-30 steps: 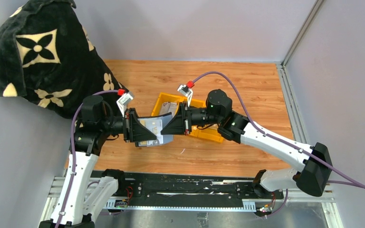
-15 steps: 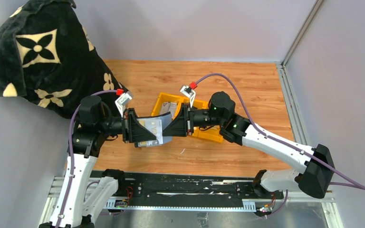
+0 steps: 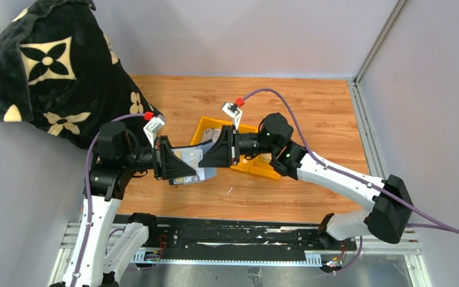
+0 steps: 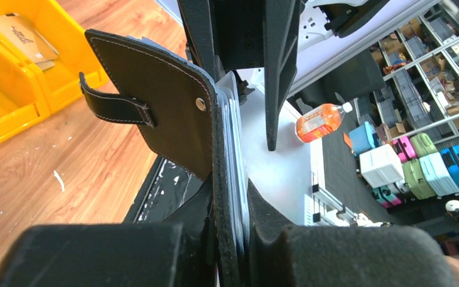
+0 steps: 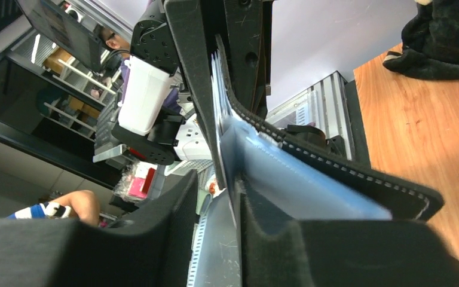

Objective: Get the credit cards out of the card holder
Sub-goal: Remove the credit card from the card holder.

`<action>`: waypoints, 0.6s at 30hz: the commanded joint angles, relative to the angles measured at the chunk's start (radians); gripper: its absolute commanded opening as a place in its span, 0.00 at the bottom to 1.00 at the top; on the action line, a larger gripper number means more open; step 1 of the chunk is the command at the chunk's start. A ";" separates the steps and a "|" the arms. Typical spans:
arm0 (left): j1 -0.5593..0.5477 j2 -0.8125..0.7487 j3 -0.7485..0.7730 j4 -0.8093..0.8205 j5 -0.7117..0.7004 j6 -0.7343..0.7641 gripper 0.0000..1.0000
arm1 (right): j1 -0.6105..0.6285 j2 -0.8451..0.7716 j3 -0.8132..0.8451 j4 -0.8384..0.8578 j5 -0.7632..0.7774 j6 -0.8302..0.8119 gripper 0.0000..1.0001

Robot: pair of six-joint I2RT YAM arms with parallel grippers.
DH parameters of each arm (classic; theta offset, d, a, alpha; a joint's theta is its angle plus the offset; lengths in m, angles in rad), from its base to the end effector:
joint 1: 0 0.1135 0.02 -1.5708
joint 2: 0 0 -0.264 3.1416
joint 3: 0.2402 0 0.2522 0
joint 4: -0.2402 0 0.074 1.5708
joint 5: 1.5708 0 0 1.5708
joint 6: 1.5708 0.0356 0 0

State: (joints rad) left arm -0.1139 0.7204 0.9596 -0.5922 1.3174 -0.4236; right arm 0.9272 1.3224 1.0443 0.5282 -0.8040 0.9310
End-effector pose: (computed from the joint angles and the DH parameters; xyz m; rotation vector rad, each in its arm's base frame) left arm 0.1185 -0.0482 0.3753 0.6517 1.8421 -1.6015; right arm 0.1612 0.2576 0.3843 -0.8415 1.5443 1.9838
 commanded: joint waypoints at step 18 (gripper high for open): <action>-0.001 0.018 0.047 0.018 0.059 -0.015 0.22 | -0.004 -0.003 -0.032 0.132 -0.011 0.034 0.00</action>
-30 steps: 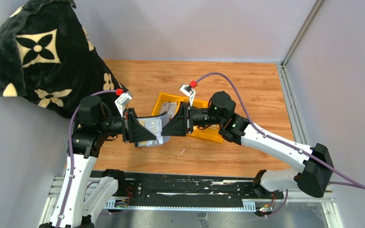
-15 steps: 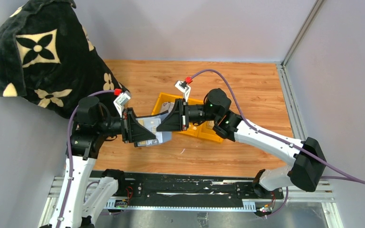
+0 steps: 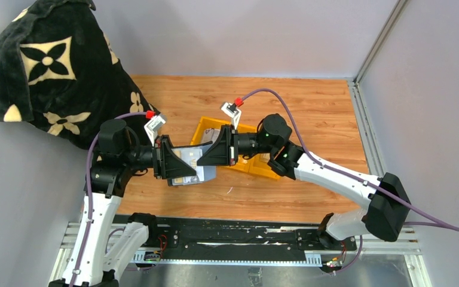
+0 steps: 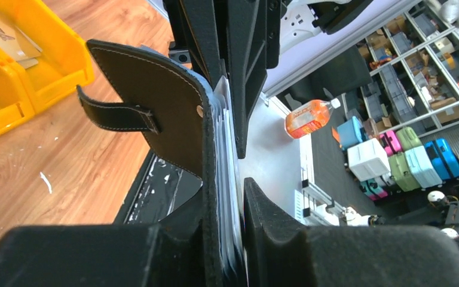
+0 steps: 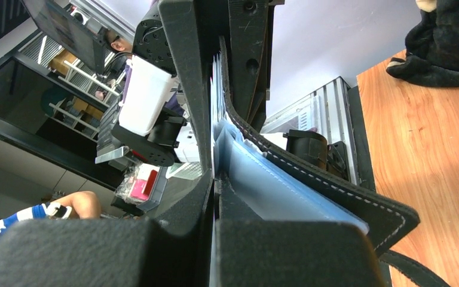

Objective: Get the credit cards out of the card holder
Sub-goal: Remove the credit card from the card holder.

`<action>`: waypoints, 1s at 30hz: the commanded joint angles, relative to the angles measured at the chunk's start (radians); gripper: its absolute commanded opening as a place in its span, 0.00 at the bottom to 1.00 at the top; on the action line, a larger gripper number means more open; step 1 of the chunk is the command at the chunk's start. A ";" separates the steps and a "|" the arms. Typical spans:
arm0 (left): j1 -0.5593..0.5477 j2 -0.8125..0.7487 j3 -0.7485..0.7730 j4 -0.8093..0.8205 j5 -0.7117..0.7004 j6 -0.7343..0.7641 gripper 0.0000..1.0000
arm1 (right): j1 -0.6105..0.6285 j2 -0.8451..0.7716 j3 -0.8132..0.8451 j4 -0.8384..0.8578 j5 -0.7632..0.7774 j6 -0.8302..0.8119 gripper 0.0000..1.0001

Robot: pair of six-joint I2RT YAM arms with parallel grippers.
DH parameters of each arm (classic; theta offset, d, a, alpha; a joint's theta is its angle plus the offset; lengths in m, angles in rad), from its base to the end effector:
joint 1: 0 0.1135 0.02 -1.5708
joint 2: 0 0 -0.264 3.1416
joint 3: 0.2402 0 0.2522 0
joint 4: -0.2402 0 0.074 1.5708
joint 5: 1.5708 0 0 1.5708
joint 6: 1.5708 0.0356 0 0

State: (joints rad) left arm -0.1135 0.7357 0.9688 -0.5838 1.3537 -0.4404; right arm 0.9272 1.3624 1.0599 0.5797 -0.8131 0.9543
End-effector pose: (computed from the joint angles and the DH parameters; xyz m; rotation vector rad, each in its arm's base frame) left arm 0.1207 -0.0488 0.3776 0.6674 1.8383 -1.6438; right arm 0.1664 0.2649 0.3830 -0.8434 1.5270 2.0059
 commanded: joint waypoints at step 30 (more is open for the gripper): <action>-0.002 -0.009 0.090 0.011 -0.013 -0.033 0.10 | -0.035 -0.095 -0.199 0.426 0.054 0.209 0.00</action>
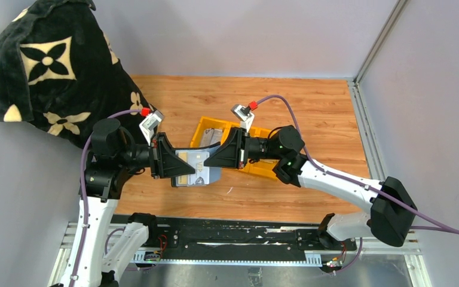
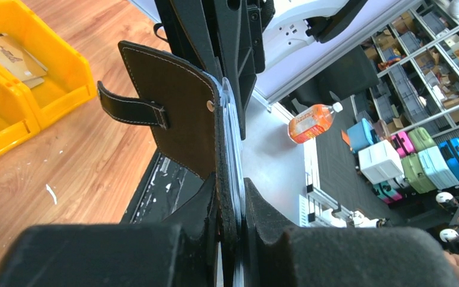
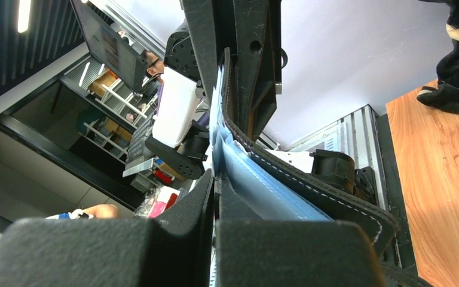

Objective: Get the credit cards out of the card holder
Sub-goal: Remove the credit card from the card holder.

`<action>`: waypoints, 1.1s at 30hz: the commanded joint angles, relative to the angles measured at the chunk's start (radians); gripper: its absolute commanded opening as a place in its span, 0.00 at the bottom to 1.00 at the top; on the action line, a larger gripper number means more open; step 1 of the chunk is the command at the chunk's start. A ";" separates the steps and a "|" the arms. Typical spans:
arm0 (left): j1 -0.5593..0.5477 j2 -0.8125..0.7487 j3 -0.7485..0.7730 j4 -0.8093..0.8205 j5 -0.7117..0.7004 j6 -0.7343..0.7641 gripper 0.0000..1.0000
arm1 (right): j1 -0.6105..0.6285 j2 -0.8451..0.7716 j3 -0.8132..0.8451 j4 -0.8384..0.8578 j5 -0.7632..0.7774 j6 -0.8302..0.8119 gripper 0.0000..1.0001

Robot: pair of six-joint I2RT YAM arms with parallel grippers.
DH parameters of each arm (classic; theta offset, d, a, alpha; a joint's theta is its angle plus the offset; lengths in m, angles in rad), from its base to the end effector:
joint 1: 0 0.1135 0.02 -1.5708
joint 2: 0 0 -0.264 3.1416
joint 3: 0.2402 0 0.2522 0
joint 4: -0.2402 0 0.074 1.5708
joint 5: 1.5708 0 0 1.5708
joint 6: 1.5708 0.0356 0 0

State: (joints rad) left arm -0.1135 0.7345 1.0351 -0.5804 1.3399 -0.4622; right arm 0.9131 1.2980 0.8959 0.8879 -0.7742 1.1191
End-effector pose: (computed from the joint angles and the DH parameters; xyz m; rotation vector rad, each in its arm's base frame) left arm 0.1145 -0.0479 0.3976 0.6844 1.7987 -1.6088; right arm 0.1550 0.2413 0.3735 -0.7410 1.3838 2.1128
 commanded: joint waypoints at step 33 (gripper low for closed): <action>-0.002 -0.040 -0.032 0.234 -0.044 -0.216 0.06 | -0.051 -0.170 -0.120 -0.041 0.038 -0.041 0.00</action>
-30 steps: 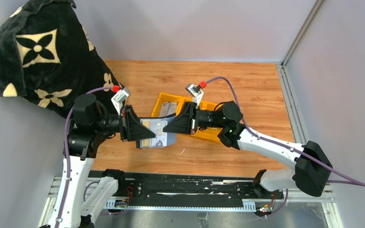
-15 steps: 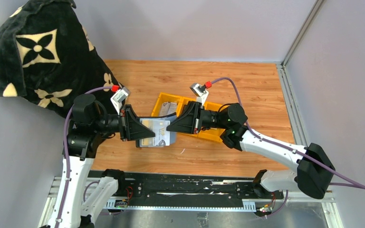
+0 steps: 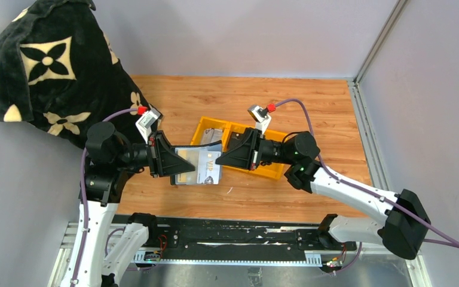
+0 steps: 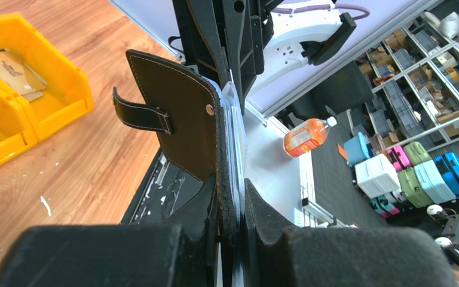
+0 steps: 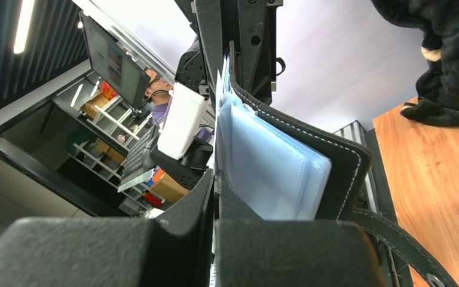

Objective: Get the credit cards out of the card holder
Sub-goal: Remove the credit card from the card holder, then place the credit card in the storage box.

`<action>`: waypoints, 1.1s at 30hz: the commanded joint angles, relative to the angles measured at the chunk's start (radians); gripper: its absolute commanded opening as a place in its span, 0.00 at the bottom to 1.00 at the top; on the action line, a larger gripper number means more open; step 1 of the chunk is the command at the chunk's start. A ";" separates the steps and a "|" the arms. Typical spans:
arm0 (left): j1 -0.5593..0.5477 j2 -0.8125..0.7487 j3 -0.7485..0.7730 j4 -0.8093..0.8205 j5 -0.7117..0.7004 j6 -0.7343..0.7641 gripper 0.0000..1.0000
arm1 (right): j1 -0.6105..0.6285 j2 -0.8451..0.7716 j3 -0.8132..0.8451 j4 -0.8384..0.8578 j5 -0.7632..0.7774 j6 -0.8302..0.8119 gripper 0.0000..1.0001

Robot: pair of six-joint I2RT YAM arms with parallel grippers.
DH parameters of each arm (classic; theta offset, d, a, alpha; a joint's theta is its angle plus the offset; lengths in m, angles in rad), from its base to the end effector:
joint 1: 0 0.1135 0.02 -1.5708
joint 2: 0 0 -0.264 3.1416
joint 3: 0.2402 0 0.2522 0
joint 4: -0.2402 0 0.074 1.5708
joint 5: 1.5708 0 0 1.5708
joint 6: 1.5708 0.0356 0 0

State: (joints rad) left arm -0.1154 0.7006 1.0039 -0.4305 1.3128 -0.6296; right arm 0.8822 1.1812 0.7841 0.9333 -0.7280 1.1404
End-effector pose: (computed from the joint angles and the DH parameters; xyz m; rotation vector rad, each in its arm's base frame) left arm 0.1117 -0.0476 0.4036 0.6273 1.7803 -1.6215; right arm 0.1439 0.2122 0.3697 -0.6626 1.3343 2.0943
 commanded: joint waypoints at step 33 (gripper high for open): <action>0.000 0.082 0.251 -0.629 -0.387 0.731 0.05 | -0.336 0.349 0.297 -0.777 0.263 -0.360 0.00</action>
State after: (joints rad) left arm -0.1150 0.7998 1.2160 -1.0019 0.8970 0.0196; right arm 0.4946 1.3731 0.9207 0.2699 -0.5957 0.8722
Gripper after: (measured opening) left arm 0.159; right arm 0.006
